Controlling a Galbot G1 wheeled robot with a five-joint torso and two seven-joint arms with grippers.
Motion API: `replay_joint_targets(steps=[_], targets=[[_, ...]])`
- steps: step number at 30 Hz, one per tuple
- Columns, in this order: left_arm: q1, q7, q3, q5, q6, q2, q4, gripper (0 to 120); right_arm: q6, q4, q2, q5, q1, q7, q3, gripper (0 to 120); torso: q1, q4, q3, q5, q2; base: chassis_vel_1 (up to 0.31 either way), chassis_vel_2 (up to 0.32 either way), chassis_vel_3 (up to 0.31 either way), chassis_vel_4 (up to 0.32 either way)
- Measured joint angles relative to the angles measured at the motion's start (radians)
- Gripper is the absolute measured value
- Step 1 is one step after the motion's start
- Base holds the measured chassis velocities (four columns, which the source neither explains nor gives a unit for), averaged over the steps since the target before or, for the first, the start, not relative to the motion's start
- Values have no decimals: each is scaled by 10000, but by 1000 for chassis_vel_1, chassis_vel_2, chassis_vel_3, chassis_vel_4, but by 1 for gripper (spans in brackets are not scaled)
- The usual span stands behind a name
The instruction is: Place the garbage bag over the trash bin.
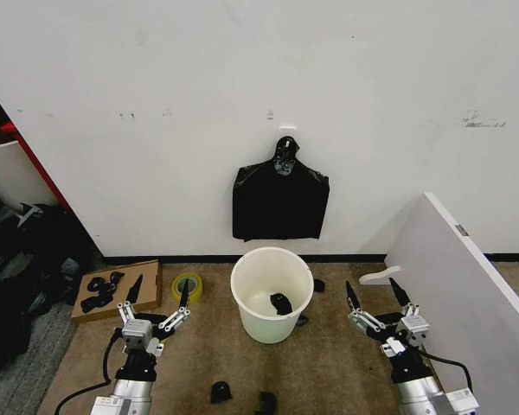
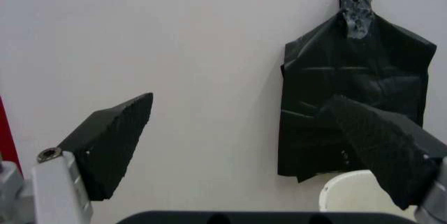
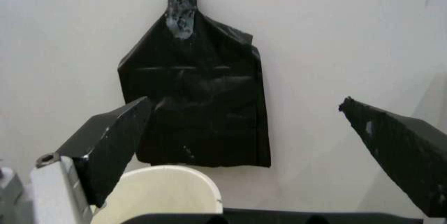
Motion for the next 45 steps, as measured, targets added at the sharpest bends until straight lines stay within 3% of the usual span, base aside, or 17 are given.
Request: replay_joint_targets(steps=[12, 25, 30, 45], targets=[[4, 171, 36, 275, -69, -36, 160, 100, -547, -314, -263, 594, 617, -86, -165, 100, 0, -2, 0, -1, 0, 0, 0, 0, 0], [28, 327, 44, 130, -78, 366, 232, 100, -2463, -1727, -893, 3302, 3574, -1103, -431, 100, 1, -3, 0, -3, 0, 0, 0, 0, 0], [555, 350, -234, 273, -265, 128, 48, 100, -2911, -2808, -1086, 4430, 5130, -1689, -937, 100, 1, 3, 1, -1, -1, 0, 0, 0, 0], [1010, 360, -401, 474, -474, -21, -200, 100, -3797, -4489, -1086, 6735, 7946, -2119, -2575, 100, 1, 0, 0, -1, -1, 0, 0, 0, 0]])
